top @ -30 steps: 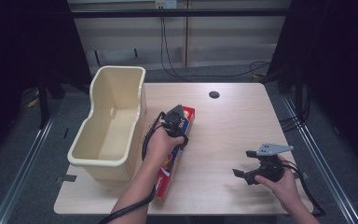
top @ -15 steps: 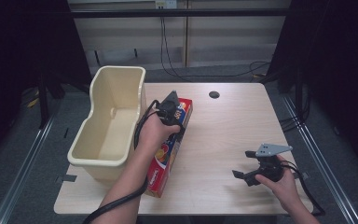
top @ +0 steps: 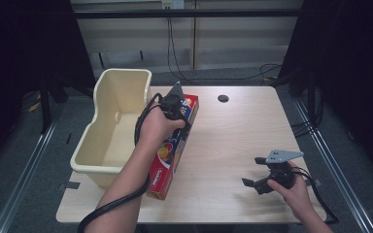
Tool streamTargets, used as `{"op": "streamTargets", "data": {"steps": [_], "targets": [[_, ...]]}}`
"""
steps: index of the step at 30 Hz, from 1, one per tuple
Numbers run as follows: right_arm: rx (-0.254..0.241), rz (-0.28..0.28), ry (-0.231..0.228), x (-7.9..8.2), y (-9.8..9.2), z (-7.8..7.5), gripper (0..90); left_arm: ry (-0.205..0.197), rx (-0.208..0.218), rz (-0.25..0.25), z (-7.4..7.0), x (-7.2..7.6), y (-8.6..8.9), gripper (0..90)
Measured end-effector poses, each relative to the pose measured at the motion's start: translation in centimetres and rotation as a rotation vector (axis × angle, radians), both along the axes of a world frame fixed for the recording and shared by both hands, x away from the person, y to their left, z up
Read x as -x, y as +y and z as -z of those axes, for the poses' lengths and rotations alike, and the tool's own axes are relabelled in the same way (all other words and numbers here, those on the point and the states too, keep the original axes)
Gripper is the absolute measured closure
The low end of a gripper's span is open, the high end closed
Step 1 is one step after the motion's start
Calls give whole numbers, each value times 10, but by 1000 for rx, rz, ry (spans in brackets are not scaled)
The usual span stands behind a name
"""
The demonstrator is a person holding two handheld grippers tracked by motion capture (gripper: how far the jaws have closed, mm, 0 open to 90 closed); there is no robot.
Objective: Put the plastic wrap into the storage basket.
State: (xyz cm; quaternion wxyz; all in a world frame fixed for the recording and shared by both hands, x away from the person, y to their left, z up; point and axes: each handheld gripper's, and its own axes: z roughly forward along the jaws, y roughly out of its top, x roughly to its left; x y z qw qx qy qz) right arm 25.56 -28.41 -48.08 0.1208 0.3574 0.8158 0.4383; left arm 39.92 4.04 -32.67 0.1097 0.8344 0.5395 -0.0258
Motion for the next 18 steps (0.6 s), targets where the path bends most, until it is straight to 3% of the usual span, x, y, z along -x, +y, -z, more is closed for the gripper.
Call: {"op": "streamTargets", "data": {"steps": [4,10,18], "targets": [[2,-1,2,0,0,0,19,4,18,-8,-7,-1,3,396],[-2,-6,4,0,-1,-1,20,24,16,-8,-15,-3,7,396],[0,-4,2,0,0,0,20,19,12,-17,-31,-6,14,396]]}}
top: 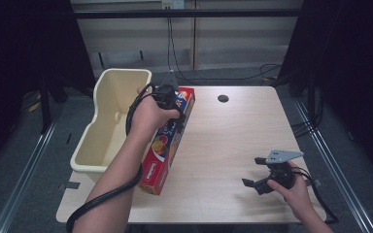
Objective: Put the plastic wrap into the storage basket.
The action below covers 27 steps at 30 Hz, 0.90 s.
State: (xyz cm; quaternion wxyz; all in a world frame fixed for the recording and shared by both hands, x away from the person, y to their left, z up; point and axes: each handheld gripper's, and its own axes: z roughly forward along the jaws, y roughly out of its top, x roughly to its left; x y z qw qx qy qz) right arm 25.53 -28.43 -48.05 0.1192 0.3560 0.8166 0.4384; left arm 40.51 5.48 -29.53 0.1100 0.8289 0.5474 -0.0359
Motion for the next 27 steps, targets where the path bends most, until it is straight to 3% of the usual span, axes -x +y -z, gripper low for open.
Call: {"op": "streamTargets", "data": {"steps": [14,27], "targets": [[-3,-3,1,0,0,0,21,6,11,-25,-17,-4,13,396],[-3,0,10,0,0,0,22,-15,10,-47,-30,-7,28,396]]}}
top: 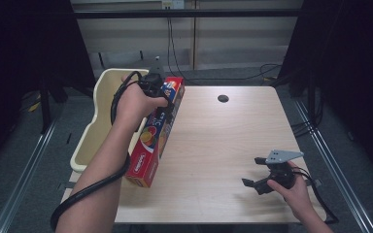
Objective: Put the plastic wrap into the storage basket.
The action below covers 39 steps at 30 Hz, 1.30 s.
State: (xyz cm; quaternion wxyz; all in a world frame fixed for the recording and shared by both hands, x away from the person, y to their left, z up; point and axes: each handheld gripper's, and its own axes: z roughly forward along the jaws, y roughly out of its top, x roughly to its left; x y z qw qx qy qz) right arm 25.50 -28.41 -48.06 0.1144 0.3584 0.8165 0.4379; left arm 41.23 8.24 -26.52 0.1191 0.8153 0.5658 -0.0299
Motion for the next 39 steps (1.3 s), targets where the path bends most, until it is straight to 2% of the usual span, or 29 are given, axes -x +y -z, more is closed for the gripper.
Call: {"op": "streamTargets", "data": {"steps": [12,24,25,39], "targets": [[2,-4,0,-1,0,1,22,-15,5,-37,-14,-1,14,397],[2,-1,-2,0,0,0,22,-46,7,-69,-20,-2,22,396],[0,-1,-3,0,0,0,22,-46,5,-57,-21,-2,24,397],[3,-2,-5,0,0,0,22,-64,1,-92,-28,-3,36,396]]}}
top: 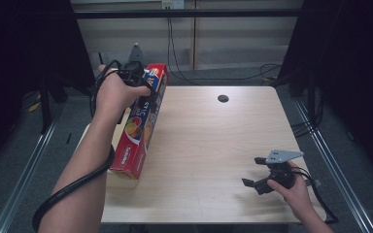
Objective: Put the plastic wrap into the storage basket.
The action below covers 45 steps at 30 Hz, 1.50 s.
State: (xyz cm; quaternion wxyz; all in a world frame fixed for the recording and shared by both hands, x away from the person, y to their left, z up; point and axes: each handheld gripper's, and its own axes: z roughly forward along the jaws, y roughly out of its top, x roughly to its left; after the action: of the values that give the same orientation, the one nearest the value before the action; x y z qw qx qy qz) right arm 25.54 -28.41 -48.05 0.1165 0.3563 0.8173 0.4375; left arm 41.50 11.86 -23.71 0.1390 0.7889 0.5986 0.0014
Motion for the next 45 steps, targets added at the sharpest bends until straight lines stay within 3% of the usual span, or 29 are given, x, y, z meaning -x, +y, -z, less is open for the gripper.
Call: {"op": "streamTargets", "data": {"steps": [45], "targets": [[4,-2,-5,0,-1,-1,24,0,-28,-99,-1,6,52,396]]}}
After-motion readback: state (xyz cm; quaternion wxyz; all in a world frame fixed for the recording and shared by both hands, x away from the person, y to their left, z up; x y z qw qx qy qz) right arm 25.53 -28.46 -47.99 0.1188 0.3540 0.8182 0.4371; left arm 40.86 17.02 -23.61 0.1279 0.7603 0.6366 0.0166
